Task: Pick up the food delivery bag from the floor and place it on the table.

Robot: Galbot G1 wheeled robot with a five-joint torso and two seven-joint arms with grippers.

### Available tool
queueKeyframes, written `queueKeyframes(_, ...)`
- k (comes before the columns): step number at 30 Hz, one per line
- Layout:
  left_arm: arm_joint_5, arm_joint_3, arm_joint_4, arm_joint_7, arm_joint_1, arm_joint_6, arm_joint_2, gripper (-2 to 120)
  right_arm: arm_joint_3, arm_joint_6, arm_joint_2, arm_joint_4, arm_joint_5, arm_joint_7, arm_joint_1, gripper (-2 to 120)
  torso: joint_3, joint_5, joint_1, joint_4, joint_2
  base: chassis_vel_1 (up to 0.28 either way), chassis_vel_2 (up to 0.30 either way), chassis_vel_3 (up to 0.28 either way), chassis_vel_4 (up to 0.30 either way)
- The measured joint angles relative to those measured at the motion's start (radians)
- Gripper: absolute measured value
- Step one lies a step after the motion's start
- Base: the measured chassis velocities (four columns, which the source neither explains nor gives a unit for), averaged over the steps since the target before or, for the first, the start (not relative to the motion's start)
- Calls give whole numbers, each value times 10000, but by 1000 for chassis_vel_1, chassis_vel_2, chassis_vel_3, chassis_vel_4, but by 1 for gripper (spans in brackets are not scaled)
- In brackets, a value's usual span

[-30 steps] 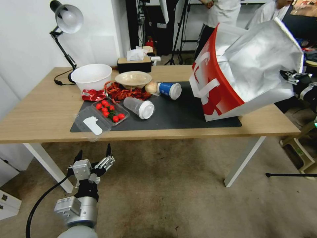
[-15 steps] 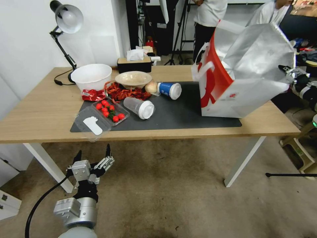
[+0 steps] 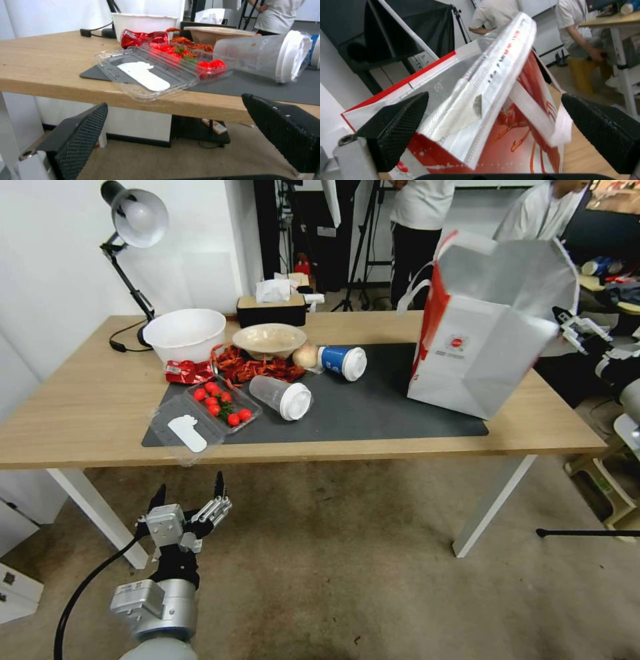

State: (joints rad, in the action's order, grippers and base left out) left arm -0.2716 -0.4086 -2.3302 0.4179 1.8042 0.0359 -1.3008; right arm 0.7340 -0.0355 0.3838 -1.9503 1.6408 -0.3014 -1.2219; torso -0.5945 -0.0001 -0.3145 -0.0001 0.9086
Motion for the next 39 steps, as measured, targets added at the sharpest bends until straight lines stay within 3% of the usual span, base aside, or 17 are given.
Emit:
queueKeyframes(14,-45,-4,10,12,-70,-5,29,100,-82,-332,-136,-24,-1360,420,-145,100,0,1,0,0,0,0,0,0,0)
queueKeyframes(39,25,-98,-391,6,132,20,-58,100,1152,-756,-289,-860,-3163,1076,-1565,100,1,0,0,0,0,0,0,0,0)
